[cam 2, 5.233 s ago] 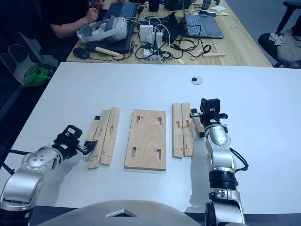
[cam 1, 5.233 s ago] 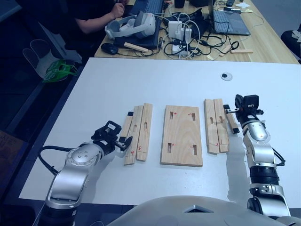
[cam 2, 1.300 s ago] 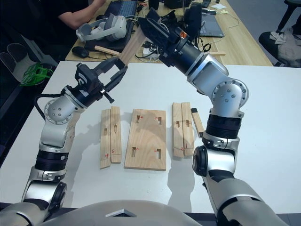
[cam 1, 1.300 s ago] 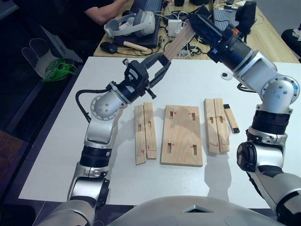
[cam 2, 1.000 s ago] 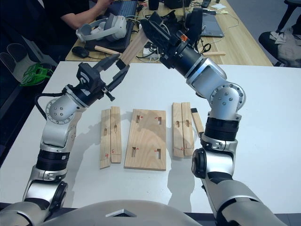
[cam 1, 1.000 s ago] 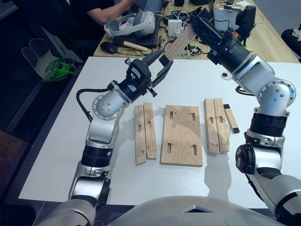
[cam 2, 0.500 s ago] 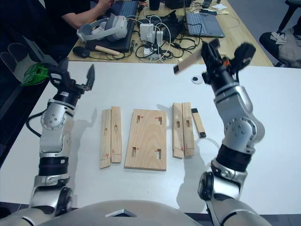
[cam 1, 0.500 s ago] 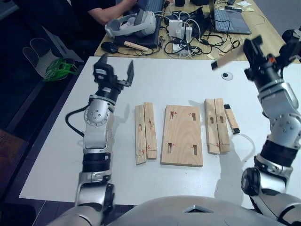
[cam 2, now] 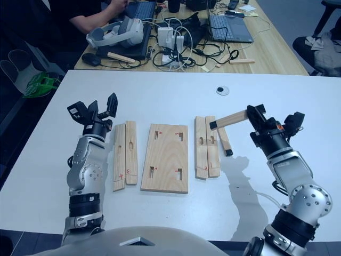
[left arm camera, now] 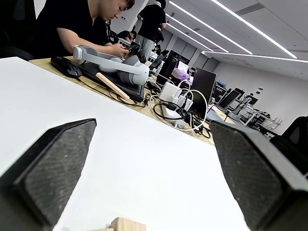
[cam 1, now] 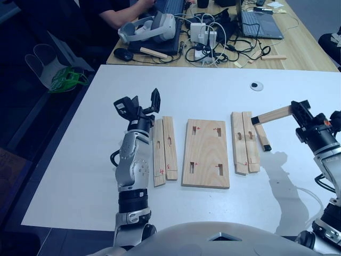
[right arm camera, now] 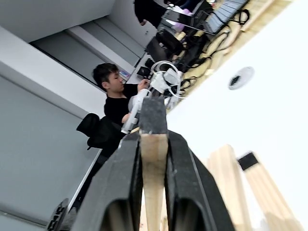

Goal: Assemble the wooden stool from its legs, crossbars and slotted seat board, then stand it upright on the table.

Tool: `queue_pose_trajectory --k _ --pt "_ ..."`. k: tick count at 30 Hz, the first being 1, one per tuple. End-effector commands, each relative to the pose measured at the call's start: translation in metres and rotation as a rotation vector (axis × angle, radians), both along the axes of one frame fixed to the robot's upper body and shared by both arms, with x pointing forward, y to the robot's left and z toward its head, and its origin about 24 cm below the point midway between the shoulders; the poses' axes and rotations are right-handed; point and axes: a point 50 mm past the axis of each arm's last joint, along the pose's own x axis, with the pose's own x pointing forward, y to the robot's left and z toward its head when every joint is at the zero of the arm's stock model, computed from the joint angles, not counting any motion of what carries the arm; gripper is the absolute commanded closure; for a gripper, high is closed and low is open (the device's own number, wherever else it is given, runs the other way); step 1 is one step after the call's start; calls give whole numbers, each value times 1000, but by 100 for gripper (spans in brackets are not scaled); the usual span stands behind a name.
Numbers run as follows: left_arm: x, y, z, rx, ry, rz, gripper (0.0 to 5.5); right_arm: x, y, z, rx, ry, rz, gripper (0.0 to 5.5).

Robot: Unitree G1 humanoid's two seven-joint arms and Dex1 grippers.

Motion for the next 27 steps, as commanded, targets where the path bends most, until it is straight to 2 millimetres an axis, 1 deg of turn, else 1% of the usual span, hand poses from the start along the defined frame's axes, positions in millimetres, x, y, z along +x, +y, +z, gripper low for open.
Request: queue_pose_trajectory --k 1,5,8,10,14,20,25,27 --pt "-2 -10 -2 -22 5 -9 116 -3 -1 -8 -35 30 -11 510" --pt "-1 -13 -3 -19 8 -21 116 4 8 -12 -81 35 -6 510" --pt "1 -14 -2 -18 7 -26 116 9 17 -18 -207 74 -14 510" --pt "2 -14 -1 -19 5 -25 116 10 25 -23 -255 87 -5 511" --pt "4 -15 0 -18 3 -27 116 9 38 -30 -273 96 22 511" --pt "6 -17 1 -21 3 -26 116 13 38 -32 -300 92 4 511" --pt "7 -19 1 -27 2 -27 116 22 50 -28 -291 71 -6 511" --pt "8 -20 1 -30 1 -29 116 24 50 -31 -309 88 -22 511"
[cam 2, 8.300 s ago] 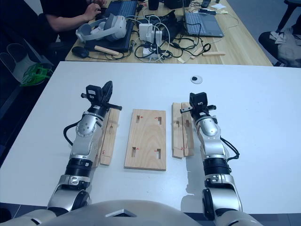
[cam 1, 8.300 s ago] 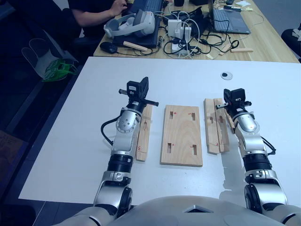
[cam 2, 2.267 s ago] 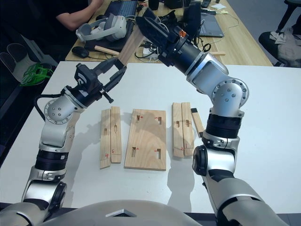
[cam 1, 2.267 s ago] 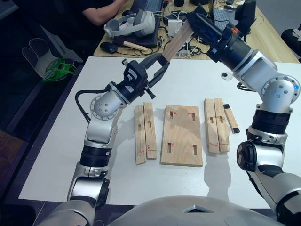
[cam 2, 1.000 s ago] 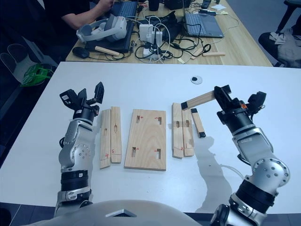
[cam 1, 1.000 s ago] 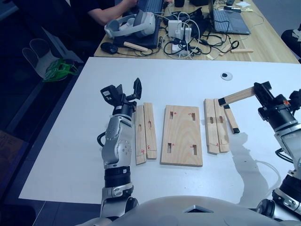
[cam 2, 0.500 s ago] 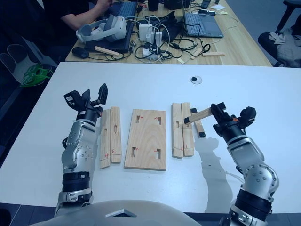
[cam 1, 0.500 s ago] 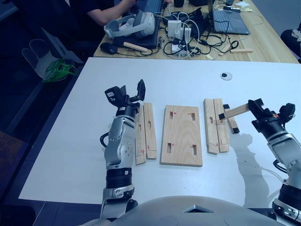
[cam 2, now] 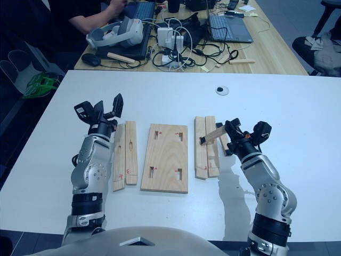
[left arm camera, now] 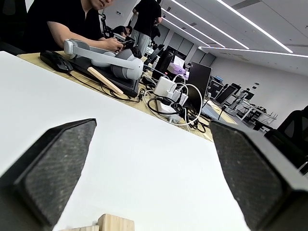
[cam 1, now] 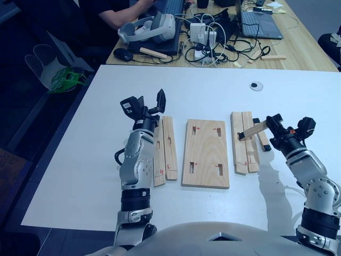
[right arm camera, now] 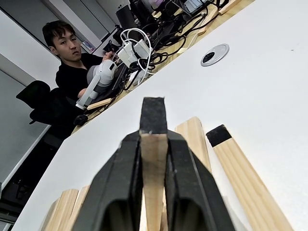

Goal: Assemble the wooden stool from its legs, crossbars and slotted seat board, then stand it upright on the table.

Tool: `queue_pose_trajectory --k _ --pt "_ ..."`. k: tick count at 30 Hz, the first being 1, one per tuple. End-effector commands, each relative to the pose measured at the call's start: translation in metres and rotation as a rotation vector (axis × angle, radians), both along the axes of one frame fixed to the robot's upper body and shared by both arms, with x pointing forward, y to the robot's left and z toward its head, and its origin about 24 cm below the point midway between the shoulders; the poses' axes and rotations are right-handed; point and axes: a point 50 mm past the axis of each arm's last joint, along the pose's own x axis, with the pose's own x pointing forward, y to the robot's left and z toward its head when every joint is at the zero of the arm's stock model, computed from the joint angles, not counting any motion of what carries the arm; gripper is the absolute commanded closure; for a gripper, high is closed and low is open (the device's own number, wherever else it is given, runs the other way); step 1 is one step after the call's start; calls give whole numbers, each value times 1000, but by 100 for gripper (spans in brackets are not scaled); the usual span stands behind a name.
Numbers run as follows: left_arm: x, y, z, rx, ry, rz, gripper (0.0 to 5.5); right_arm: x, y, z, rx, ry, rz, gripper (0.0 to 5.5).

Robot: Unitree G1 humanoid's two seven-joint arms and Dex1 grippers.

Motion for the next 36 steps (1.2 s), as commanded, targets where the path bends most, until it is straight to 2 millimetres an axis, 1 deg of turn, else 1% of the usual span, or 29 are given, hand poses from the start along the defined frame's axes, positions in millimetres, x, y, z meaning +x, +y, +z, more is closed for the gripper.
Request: queue_pose_trajectory --k 1,9,11,12,13,16,19,21,24,29,32,36 --pt "3 -10 2 -36 -8 -4 116 6 1 -1 -37 15 -34 511" --pt "3 -12 0 -41 -8 -6 116 5 -2 -11 -152 79 -46 511" --pt "3 -12 0 -41 -8 -9 116 6 1 -12 -228 107 -21 511" --pt "3 -12 0 -41 -8 -10 116 8 5 -12 -276 116 -1 511" --pt "3 -12 0 -41 -9 -10 116 10 11 -10 -343 119 37 511" --pt "5 -13 1 -41 -10 -14 116 12 31 -9 -476 116 145 511" --pt "6 -14 1 -38 -9 -24 116 10 40 -21 -557 158 187 511" --pt "6 -12 1 -34 -7 -27 116 10 44 -26 -586 175 196 511" --pt "7 -11 0 -23 -2 -31 116 19 57 -24 -617 108 197 511" --pt "9 -9 0 -9 2 -40 116 41 90 -33 -613 59 167 511" --pt "10 -9 0 -2 5 -43 116 50 103 -48 -587 148 157 511" --pt "12 -9 0 -3 7 -50 116 51 103 -56 -600 234 158 511"
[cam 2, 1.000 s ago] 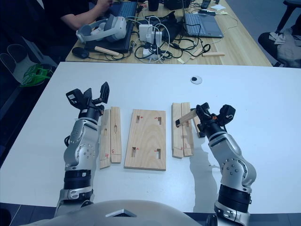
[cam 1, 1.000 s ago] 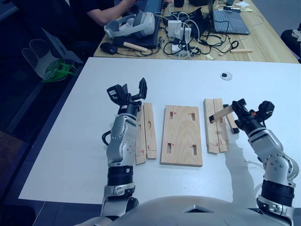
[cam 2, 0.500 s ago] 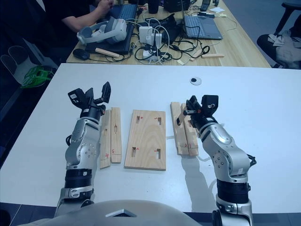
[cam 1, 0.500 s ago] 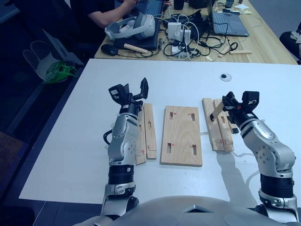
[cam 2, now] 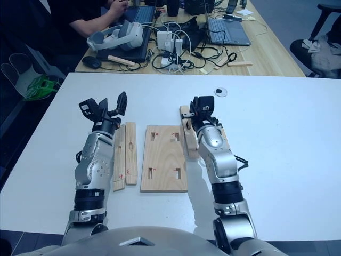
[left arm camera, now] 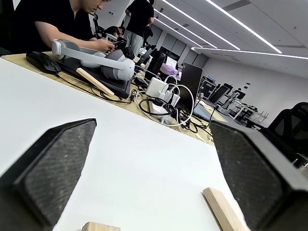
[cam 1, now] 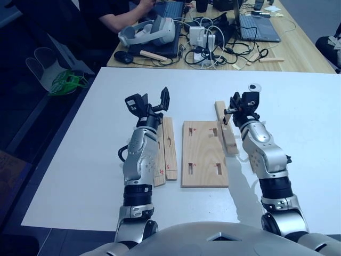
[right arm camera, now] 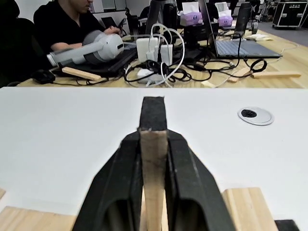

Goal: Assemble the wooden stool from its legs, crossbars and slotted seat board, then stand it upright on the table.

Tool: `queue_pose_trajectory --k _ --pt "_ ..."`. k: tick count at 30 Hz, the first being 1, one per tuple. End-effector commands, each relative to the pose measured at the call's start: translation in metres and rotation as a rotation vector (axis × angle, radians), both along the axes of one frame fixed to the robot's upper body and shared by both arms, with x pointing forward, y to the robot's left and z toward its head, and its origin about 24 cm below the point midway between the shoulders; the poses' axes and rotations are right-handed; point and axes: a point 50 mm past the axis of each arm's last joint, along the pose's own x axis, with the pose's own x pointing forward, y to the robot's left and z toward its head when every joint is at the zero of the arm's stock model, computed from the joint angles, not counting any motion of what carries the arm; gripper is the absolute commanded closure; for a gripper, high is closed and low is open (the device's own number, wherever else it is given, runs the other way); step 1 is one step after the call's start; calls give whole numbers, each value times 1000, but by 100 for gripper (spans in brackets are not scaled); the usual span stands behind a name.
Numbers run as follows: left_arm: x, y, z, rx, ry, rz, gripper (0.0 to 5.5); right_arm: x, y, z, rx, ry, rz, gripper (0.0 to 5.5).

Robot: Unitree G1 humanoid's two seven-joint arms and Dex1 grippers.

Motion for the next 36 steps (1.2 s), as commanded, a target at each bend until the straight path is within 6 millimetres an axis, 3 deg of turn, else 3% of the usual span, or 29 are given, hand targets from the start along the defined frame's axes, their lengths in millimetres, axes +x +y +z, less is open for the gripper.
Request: queue_pose_trajectory --k 1,11,17,20,23,27,29,30,32,34,36 --pt "4 -3 2 1 3 -18 116 -17 -2 -50 -35 305 -22 511" --pt "6 -4 1 0 2 -22 116 -18 -2 -48 -88 276 -28 511" --pt "7 -5 1 -5 -1 -23 116 -11 0 -20 -82 60 -14 511" --pt "7 -5 1 -8 -3 -26 116 -5 0 -2 -57 -51 -25 443" --pt "9 -5 1 -12 -4 -30 116 11 0 35 -40 -218 -22 390" --pt "11 -6 1 -13 -7 -33 116 48 -1 128 17 -493 -37 375" --pt "12 -7 0 -13 -8 -35 116 64 -4 159 43 -524 -67 375" --pt "12 -7 0 -13 -8 -36 116 74 -6 155 44 -453 -70 375" --pt "12 -8 1 -12 -10 -39 116 86 -3 106 28 -194 -26 375" --pt "12 -9 1 -10 -11 -42 116 75 -1 33 -25 70 24 375" --pt "11 -10 1 -8 -11 -45 116 48 -3 -36 -68 287 48 375"
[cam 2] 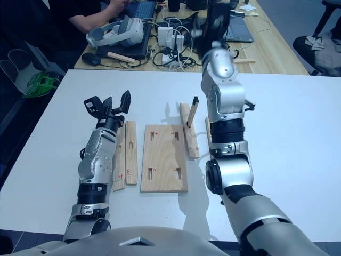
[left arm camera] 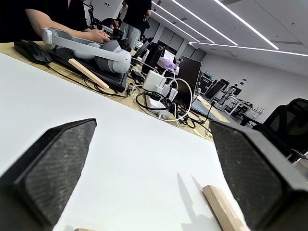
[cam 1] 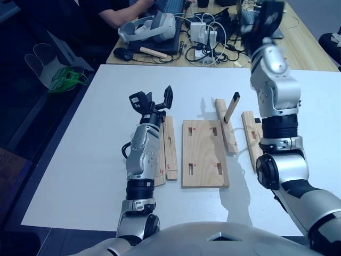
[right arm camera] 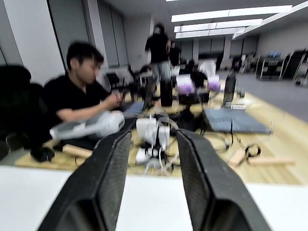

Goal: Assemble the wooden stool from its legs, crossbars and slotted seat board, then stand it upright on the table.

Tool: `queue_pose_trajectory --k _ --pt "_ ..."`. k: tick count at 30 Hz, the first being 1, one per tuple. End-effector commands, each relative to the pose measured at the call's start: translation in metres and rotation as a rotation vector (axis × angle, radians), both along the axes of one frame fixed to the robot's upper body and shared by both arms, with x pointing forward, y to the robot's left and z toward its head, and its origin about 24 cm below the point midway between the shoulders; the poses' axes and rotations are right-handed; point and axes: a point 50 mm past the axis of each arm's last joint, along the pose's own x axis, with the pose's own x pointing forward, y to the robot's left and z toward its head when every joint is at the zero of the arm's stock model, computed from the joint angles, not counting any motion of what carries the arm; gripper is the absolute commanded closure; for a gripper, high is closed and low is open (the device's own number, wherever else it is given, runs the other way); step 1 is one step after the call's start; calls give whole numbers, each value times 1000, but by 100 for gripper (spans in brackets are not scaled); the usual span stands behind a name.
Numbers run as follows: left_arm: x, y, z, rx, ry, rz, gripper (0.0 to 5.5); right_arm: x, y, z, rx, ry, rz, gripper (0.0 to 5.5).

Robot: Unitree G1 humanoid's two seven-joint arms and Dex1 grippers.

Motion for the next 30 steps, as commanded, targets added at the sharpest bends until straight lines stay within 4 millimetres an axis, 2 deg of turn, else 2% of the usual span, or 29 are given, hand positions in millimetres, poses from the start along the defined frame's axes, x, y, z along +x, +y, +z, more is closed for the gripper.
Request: queue_pose_trajectory --k 1,2,3,7,8,9,11,12,13,15,19,22,24,28,30 --pt "0 -4 2 5 -6 -12 116 -48 -3 -129 -69 426 32 375" --pt "0 -4 2 5 -6 -14 116 -54 -4 -138 -80 437 28 375" --pt "0 -5 2 5 -5 -15 116 -53 -4 -137 -66 422 14 375" --pt "0 -4 2 5 -3 -14 116 -42 -6 -126 -45 317 -32 375" --pt "0 -4 2 5 -3 -14 116 -39 -6 -118 -35 245 -35 375" --pt "0 -4 2 4 -3 -13 116 -35 -7 -105 -39 140 -43 375" --pt "0 -5 2 2 -3 -14 116 -30 -8 -55 -37 -198 -69 375" --pt "1 -5 1 2 -3 -16 116 -32 1 -26 -40 -360 -13 375" --pt "1 -4 1 1 -3 -16 116 -37 15 -6 -27 -455 84 375" --pt "1 -4 0 1 -3 -16 116 -47 41 10 -4 -485 270 375" --pt "2 -4 0 -1 -4 -18 116 -59 63 -2 52 -313 456 375" --pt "2 -4 0 -1 -5 -18 116 -63 66 -35 21 -39 501 375" --pt "2 -4 0 -2 -5 -18 116 -60 48 -58 7 126 365 375" --pt "2 -4 0 -4 -6 -16 116 -52 5 -77 -99 214 24 375" --pt "2 -4 0 -4 -6 -15 116 -51 -5 -82 -133 249 -44 375"
